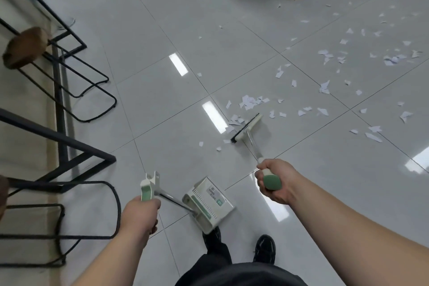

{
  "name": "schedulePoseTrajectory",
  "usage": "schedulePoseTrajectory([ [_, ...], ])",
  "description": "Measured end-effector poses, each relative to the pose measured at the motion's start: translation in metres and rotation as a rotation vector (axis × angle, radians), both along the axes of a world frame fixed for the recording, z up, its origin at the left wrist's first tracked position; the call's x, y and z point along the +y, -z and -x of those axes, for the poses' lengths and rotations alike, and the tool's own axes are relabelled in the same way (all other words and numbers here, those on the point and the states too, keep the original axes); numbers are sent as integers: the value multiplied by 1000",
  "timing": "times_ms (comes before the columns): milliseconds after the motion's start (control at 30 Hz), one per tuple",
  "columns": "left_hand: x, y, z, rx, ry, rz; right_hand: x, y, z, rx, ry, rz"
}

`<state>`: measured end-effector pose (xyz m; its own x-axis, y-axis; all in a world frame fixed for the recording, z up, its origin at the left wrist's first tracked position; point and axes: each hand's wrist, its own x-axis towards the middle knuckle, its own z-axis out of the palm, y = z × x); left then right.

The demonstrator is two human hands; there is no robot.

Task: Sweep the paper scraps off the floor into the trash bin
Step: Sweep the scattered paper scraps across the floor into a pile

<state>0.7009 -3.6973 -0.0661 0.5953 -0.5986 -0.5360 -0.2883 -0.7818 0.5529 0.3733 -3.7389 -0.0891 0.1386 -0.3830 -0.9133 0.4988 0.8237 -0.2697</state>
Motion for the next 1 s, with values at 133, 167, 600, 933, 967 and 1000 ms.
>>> schedulePoseTrajectory([
  [133,-2,10,-14,24,-29,1,3,-15,-3,76,-202,3],
  [167,-4,12,-18,33,-36,1,2,-18,-6,89,-248,7],
  [600,-63,33,-105,148,-151,-4,-100,-9,-118,128,-694,0],
  [933,-123,52,-139,153,24,-44,-154,7,-99,331,-698,-129],
  [967,-128,52,-141,149,37,-48,-158,4,-93,352,-681,-135],
  [1000,-132,53,-143,145,47,-50,-164,2,-89,369,-658,-143],
])
